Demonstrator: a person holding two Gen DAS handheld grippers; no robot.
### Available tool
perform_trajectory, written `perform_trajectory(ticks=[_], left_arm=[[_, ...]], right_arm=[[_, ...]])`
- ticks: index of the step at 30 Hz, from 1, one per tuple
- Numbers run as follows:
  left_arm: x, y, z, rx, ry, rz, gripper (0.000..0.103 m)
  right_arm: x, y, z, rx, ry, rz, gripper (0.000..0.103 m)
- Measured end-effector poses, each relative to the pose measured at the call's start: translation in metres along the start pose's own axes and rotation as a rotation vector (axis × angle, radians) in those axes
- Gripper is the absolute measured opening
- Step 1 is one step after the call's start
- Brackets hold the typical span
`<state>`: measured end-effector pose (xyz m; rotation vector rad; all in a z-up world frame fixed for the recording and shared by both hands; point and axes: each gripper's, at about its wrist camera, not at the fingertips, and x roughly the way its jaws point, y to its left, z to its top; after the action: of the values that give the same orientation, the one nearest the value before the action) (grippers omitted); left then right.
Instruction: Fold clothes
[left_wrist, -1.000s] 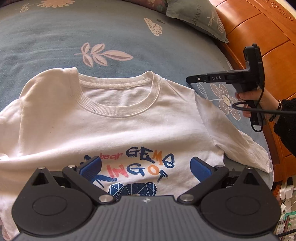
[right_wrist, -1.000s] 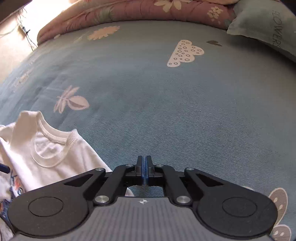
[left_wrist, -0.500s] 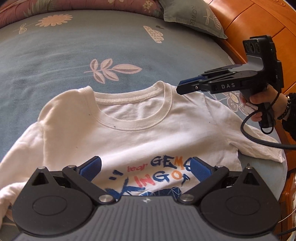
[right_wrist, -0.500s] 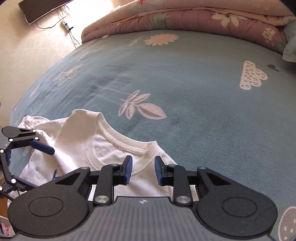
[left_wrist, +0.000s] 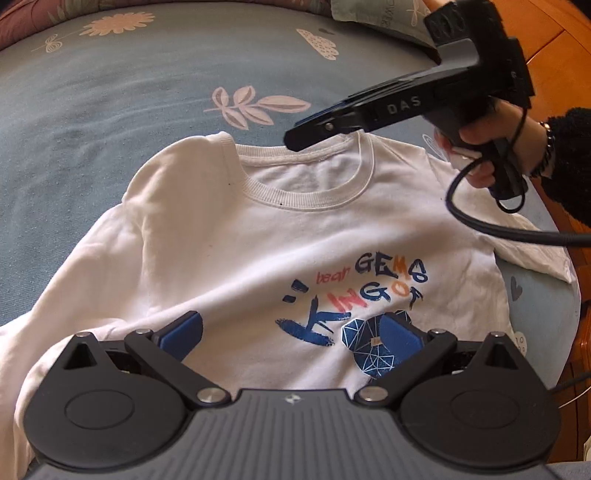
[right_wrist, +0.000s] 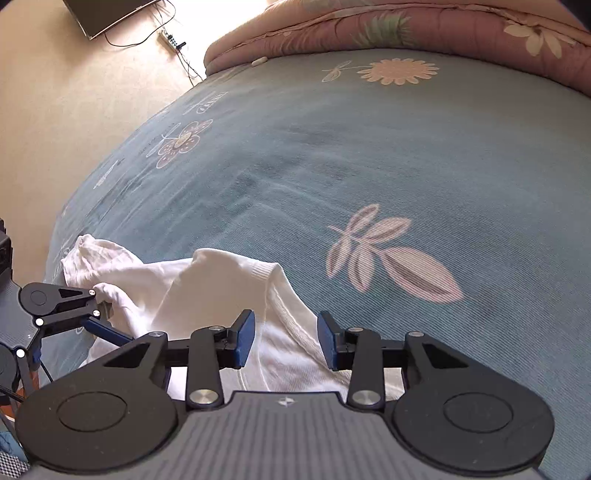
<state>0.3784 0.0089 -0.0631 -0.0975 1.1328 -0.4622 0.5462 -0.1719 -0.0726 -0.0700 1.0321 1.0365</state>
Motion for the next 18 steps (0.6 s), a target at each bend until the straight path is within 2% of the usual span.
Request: perform_trajectory(ticks=[2,6,9,11,13,15,18], left_arm=[[-0.012,0.013,0.003,-0.028,-0.046,0.009,0.1],[-0.034,0.052,0.02,-0.051,-0.131,0.059,0.09],[-0.033,0.083,0.036,-0.031,-0.147,0.065,0.089],[-0.02,0.103,0.046,-0.012,-0.119,0.046,0.087],[-0.004,0.115,0.053,0.009,-0.078,0.041,0.069],[0.012,0.12,0.056,0.058,-0.034,0.041,0.057],[0.023,0.117,0.057,0.153,-0.014,0.011,0.055]], right_arm=[[0.007,0.003,0.007,0.004,0.0,0.006,0.045],[0.014,0.005,0.014,0.037,-0.006,0.013,0.047],[0.015,0.002,0.014,0.072,-0.003,0.005,0.05],[0.016,-0.001,0.011,0.1,-0.001,-0.005,0.051],[0.014,-0.004,0.007,0.137,-0.005,-0.008,0.051],[0.012,-0.004,0.002,0.163,-0.007,-0.005,0.051],[0.01,-0.003,-0.005,0.165,0.004,-0.021,0.052]])
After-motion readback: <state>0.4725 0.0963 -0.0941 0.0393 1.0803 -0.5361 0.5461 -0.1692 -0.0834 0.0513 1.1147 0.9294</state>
